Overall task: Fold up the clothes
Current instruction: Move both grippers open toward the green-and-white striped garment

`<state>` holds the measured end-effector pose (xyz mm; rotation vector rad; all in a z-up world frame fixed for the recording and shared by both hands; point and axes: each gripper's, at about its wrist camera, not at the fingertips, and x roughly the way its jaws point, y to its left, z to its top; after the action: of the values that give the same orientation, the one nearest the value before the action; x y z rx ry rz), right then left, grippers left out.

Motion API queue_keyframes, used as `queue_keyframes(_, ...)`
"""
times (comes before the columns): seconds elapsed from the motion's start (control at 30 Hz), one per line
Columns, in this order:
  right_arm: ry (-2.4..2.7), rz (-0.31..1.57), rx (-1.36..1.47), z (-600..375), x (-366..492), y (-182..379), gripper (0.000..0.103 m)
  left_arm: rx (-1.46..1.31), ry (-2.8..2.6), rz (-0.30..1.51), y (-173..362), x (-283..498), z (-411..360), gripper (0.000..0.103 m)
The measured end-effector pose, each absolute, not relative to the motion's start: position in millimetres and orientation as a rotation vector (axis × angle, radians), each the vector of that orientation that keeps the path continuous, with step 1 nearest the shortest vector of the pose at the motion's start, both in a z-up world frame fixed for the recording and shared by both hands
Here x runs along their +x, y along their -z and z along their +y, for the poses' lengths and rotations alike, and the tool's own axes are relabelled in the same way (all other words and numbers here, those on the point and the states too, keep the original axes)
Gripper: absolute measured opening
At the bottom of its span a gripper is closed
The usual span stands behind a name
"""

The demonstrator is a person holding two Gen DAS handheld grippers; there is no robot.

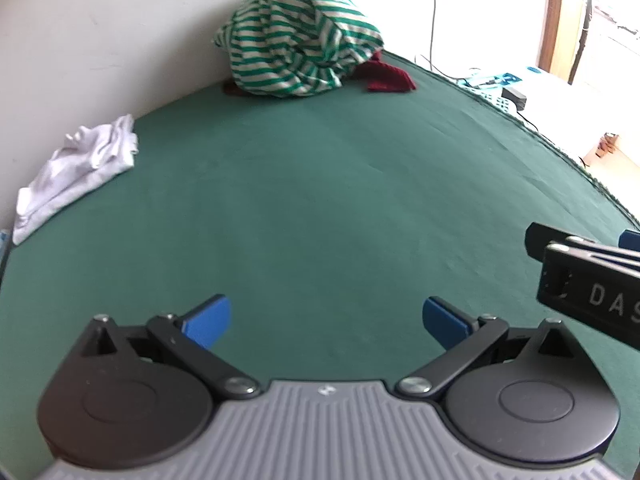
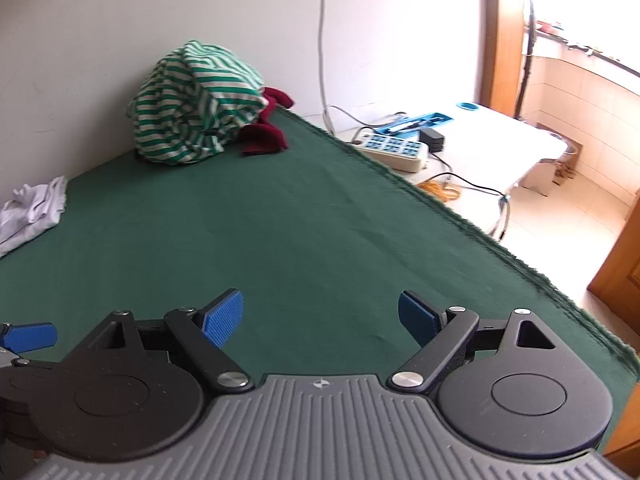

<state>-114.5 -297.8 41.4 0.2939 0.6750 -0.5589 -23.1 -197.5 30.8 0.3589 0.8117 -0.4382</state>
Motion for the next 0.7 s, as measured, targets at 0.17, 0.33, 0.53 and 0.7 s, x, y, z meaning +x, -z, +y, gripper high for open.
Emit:
queue_keyframes(0.17, 0.589, 0.685, 0.297, -302, -120, -38, 0.087, 0.341, 0.439, 0.84, -29, -20, -195, 0.102)
queue_keyframes(0.33, 0.572, 0.699, 0.271, -296, -119, -38, 0.087, 0.318, 0.424, 0.863, -29, -17, -190, 0.102)
queue_keyframes(0.53, 0.533, 0.69, 0.253, -290, -115, -39, 0.087, 0.301, 0.388, 0.865, -32, -15, -181, 0.102)
queue_keyframes(0.7, 0.507, 0.687, 0.25, -286, -112, -38, 0.087, 0.287, 0.366, 0.871, -34, -12, -174, 0.102)
